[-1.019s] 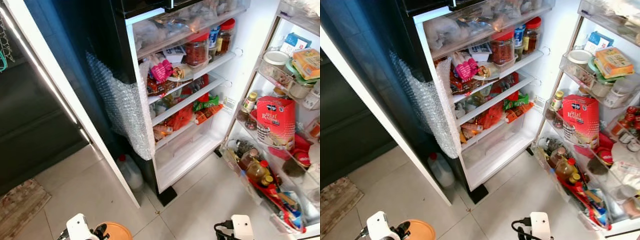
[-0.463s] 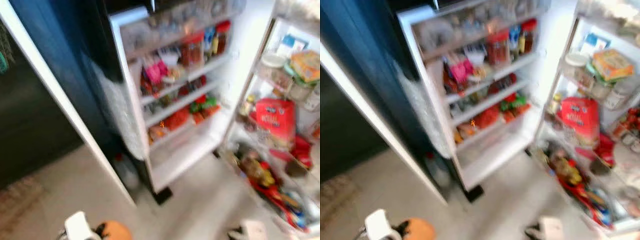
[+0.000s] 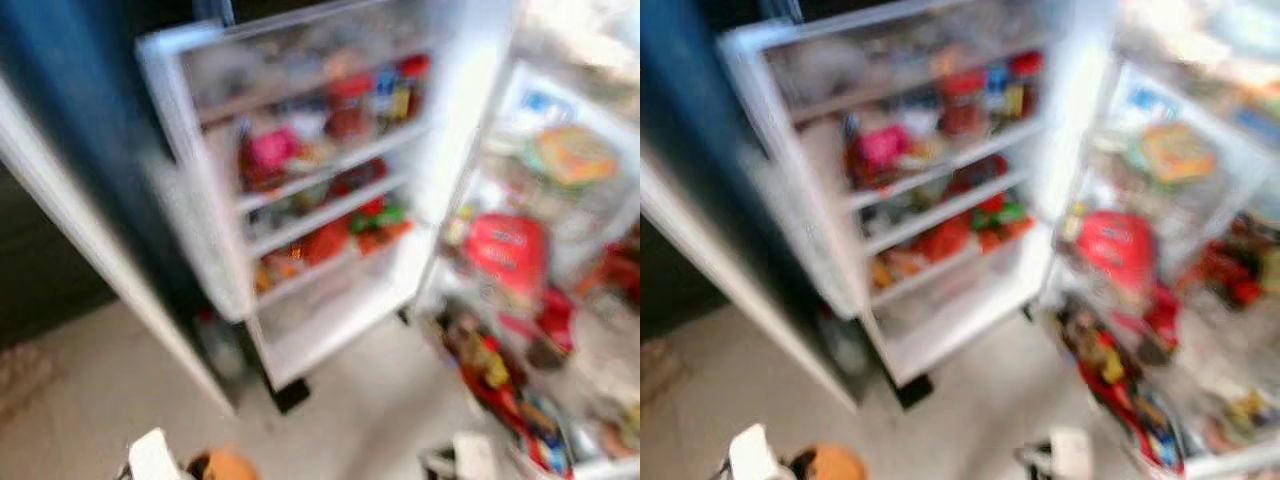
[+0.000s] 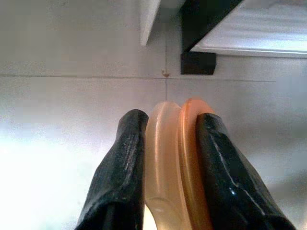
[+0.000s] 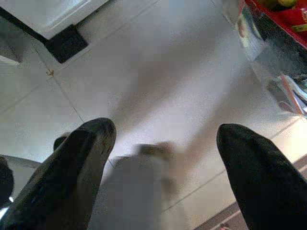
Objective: Restocking fridge
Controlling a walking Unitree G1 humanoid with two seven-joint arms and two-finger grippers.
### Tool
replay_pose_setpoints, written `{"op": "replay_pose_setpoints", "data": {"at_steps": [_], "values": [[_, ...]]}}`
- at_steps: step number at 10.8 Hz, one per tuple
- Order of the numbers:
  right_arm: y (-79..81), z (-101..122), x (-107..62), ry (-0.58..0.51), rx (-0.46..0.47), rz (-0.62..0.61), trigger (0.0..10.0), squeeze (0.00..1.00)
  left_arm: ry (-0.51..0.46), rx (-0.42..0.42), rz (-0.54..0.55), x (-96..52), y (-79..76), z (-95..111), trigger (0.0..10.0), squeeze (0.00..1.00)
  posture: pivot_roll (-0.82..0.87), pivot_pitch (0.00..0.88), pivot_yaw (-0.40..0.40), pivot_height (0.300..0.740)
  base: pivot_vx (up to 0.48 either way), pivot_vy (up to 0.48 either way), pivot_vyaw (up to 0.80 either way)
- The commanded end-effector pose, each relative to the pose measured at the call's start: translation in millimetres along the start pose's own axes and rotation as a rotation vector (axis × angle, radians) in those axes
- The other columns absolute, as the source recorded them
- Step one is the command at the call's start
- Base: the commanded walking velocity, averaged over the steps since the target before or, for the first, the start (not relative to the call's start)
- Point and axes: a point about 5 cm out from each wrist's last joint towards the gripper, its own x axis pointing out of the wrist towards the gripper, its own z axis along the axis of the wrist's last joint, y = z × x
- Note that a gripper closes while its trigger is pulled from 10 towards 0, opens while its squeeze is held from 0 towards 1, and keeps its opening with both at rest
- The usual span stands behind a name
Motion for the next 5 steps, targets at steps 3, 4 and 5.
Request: {"op": "replay_pose_setpoints", "data": {"at_steps": [3,4,5], "values": [[-14.4,-3,-3.0,0.006,-0.008,-0.031,10.0,0.0,0.036,0.015,-0.006,-0.9,-2.7,-9,10.0,0.0,-0.06,0.09,0.043,0.74,0.0,-0.387,0.0],[-12.5,0,-2.1,-0.002,-0.008,-0.028,10.0,0.0,0.034,0.015,-0.006,-0.7,-3.1,-8,10.0,0.0,-0.06,0.095,0.043,0.74,0.0,-0.386,0.0],[-4.1,6,0.8,-0.017,-0.013,-0.018,10.0,0.0,0.025,0.01,-0.006,-0.1,-4.2,-6,10.0,0.0,-0.06,0.098,0.042,0.74,0.0,0.0,0.0]]}}
